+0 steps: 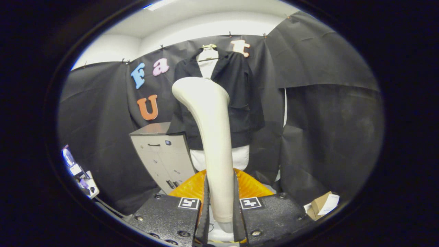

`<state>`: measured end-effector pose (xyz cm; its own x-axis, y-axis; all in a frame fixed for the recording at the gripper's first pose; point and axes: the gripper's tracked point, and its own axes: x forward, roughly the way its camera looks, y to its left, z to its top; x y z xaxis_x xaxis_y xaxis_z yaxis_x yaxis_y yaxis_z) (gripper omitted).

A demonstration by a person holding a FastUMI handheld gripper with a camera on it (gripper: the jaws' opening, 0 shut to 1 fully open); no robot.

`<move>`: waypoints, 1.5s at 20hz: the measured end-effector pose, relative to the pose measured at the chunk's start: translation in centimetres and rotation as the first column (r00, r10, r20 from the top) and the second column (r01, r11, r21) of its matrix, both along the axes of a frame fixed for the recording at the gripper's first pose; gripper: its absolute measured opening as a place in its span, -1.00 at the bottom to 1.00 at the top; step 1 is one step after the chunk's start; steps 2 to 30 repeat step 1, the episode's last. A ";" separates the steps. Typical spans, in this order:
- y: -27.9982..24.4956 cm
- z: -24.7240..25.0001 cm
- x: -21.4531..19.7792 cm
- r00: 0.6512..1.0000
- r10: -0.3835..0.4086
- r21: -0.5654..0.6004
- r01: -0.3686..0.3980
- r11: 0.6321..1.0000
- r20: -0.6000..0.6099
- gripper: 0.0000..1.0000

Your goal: Iron the clothes twice with a garment steamer, once on the left side and once on the right side.

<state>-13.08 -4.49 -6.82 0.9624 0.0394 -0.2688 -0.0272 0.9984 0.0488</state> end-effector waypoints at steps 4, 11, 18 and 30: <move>0.0 -0.5 -0.6 1.000 0.004 0.012 -0.004 1.000 -0.010 -0.40; 0.0 -0.5 -0.6 1.000 0.004 0.012 -0.004 1.000 -0.010 -0.40; 0.0 -0.5 -0.6 1.000 0.004 0.012 -0.004 1.000 -0.010 -0.40; 0.0 -0.5 -0.6 1.000 0.004 0.012 -0.004 1.000 -0.010 -0.40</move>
